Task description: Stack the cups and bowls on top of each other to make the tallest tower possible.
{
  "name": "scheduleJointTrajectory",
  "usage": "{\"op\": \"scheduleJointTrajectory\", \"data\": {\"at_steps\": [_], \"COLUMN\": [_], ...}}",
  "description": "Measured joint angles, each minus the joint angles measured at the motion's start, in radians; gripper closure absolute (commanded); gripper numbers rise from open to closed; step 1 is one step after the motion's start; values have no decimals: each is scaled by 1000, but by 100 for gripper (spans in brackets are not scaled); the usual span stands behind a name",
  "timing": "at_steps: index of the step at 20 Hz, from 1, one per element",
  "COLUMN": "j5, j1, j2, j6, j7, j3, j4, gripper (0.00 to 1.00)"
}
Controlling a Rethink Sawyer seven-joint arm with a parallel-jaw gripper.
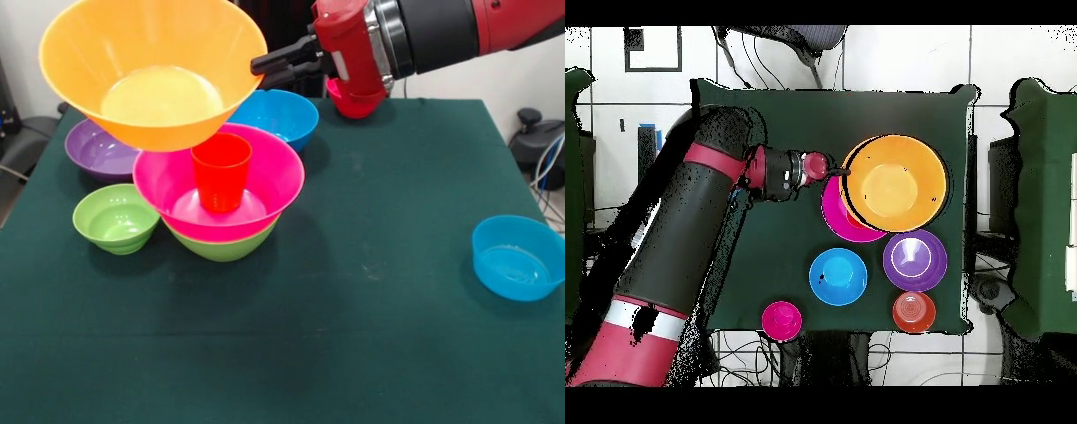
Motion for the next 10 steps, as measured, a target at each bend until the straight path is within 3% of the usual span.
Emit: {"op": "scheduleJointTrajectory", "data": {"at_steps": [10], "j5": [0], "j1": [30], "j2": [0], "j6": [0], "j7": [1], "j3": [0], "j4": [36], "gripper": [100]}}
